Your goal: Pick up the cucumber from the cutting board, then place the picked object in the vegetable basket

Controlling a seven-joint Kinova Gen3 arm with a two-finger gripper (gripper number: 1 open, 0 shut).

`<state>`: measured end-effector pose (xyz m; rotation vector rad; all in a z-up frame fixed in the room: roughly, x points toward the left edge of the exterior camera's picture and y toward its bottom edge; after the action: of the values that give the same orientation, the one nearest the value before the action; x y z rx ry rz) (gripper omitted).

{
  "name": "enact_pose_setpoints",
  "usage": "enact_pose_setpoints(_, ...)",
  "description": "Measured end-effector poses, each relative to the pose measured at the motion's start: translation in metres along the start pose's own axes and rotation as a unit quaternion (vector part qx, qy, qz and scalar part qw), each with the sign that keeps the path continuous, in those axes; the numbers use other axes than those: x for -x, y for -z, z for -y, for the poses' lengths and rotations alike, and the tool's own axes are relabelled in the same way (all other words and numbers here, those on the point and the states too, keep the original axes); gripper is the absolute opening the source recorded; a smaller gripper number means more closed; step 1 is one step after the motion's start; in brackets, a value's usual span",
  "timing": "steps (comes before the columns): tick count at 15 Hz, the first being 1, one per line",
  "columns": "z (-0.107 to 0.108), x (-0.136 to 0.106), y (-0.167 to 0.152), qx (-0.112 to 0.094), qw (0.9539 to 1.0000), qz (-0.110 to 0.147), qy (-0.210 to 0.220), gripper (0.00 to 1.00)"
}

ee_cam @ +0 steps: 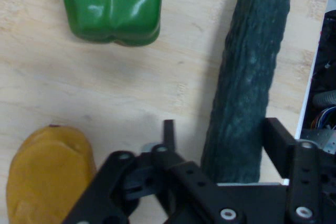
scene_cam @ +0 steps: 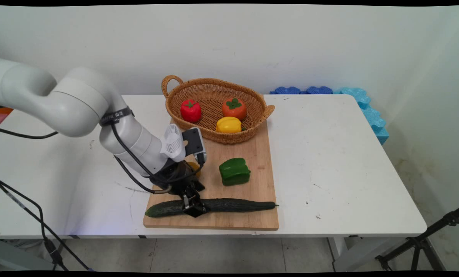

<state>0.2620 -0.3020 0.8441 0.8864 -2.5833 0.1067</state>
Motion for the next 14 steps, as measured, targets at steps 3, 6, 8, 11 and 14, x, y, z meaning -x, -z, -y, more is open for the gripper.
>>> enact_pose_setpoints(3,0.001,-0.002,-0.003,0.001,1.0000,-0.002,-0.005,0.00)
enact_pose_setpoints(6,0.000,-0.004,-0.001,0.004,0.9999,-0.011,-0.013,0.00)
enact_pose_setpoints(8,-0.001,-0.006,0.005,0.006,0.9997,-0.018,-0.017,0.00)
enact_pose_setpoints(11,-0.003,-0.007,0.033,0.014,0.9989,-0.037,-0.026,0.00)
enact_pose_setpoints(14,-0.005,-0.007,0.062,0.020,0.9978,-0.055,-0.032,0.00)
